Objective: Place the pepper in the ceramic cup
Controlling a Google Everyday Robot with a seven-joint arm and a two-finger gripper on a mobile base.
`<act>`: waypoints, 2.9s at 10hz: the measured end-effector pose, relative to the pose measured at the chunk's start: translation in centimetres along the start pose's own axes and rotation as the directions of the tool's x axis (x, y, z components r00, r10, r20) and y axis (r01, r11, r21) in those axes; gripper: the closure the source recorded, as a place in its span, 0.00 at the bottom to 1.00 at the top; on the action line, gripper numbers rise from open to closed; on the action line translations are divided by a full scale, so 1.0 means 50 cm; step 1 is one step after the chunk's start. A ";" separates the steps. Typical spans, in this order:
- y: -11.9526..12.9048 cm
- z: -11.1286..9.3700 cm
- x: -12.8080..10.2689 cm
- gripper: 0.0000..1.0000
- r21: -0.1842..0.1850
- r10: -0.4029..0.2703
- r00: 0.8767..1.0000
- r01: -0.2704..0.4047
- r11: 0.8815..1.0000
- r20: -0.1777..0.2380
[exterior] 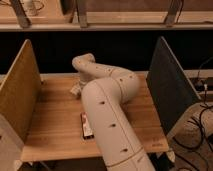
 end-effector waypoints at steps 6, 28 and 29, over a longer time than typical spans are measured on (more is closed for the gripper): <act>-0.105 -0.206 0.014 1.00 0.211 0.066 0.987 -0.097 0.973 0.149; -0.246 -0.326 0.282 1.00 0.241 0.307 0.814 -0.467 0.851 0.494; -0.253 -0.321 0.287 1.00 0.247 0.310 0.814 -0.472 0.846 0.491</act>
